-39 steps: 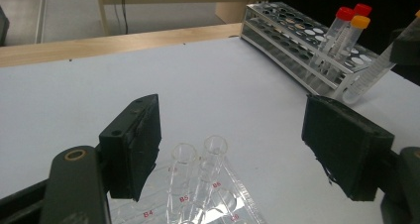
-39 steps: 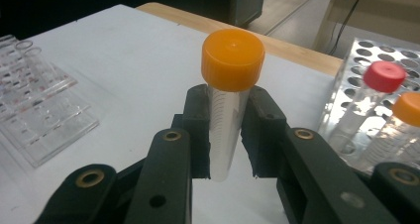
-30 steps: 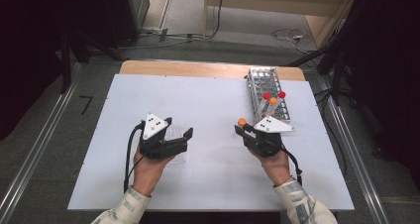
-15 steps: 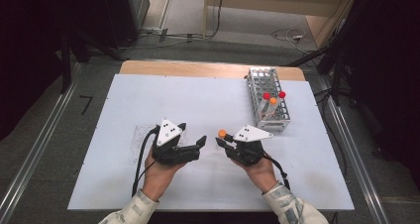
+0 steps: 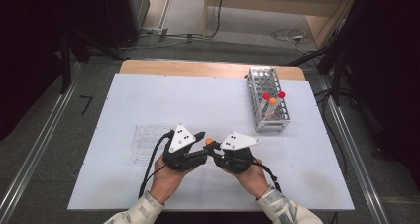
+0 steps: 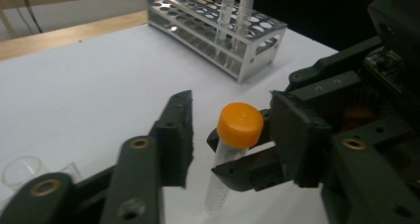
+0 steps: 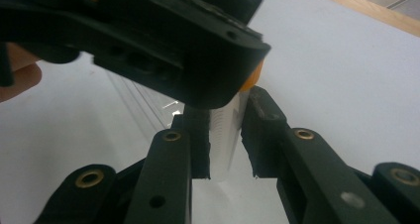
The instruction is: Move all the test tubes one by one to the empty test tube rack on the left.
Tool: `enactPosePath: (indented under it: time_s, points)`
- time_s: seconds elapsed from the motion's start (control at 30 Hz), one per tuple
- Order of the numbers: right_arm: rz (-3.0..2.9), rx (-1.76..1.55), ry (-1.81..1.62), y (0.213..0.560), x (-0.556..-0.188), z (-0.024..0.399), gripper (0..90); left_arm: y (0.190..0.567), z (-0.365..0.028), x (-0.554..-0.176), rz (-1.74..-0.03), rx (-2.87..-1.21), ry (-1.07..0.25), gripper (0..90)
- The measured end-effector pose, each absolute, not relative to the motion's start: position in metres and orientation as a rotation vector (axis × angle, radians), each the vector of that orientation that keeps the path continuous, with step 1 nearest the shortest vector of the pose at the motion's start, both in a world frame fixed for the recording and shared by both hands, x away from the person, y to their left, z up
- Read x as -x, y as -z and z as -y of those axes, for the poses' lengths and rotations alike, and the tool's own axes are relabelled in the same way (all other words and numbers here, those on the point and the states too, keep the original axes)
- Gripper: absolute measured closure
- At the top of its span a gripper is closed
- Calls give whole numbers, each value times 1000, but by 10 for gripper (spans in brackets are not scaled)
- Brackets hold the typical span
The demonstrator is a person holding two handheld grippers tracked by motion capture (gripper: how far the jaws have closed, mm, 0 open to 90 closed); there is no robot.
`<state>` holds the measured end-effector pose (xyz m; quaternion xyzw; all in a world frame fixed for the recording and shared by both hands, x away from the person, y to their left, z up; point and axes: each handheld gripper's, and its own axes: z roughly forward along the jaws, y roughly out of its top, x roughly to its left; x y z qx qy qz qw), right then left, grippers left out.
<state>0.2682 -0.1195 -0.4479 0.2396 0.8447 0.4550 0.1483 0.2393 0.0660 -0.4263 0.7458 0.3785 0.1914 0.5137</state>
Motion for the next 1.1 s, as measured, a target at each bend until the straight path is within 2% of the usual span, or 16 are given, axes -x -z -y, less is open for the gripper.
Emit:
enactPosePath:
  time_s: [0.07, 0.23, 0.43, 0.57, 0.7, 1.1]
  points:
    - [-2430, -686, -1313, 447, -267, 119, 710, 427, -66, -239, -903, -1797, -455, 623]
    - [-2434, -682, -1317, 447, -266, 118, 710, 427, -64, -239, -889, -1809, -450, 686]
    - [-2436, -687, -1327, 446, -266, 119, 702, 425, -65, -238, -892, -1801, -453, 702]
    - [-2464, -643, -1343, 441, -263, 119, 511, 416, -73, -236, -891, -1762, -446, 703]
    - [-2470, -630, -1368, 436, -261, 122, 420, 401, -86, -233, -904, -1720, -452, 703]
    - [-2469, -661, -1350, 435, -265, 128, 375, 373, -134, -230, -1008, -1658, -558, 703]
